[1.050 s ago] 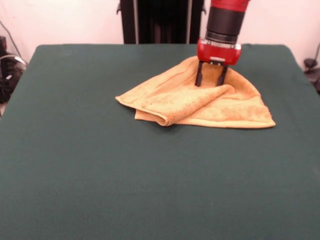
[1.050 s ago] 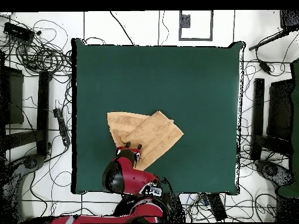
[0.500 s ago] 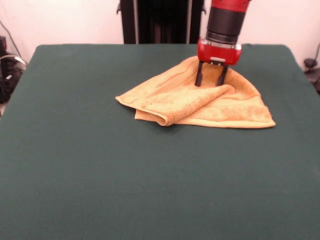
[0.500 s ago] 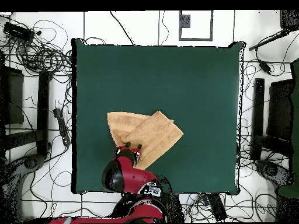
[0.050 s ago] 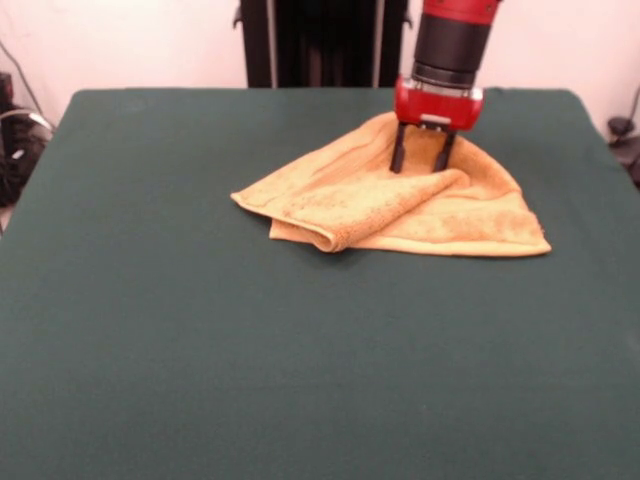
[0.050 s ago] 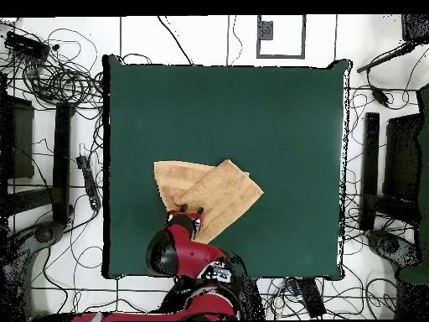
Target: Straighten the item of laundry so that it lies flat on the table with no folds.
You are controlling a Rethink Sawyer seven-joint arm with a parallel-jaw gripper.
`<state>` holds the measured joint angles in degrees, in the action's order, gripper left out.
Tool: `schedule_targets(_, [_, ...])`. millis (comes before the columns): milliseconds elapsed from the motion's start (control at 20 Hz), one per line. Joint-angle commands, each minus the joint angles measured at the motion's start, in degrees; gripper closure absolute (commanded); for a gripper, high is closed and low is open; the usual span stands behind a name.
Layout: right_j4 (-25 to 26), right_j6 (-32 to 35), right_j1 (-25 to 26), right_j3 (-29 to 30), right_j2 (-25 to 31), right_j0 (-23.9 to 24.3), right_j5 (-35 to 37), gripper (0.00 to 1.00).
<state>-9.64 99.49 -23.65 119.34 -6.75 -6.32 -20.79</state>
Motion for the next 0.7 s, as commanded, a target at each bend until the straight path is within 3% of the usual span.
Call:
schedule_targets(50, [-1.06,6.45,9.28,-3.52,6.51,-1.41,13.77,0.00])
schedule_targets(700, [-1.06,6.60,9.29,-3.54,6.49,-1.40,13.38,0.00])
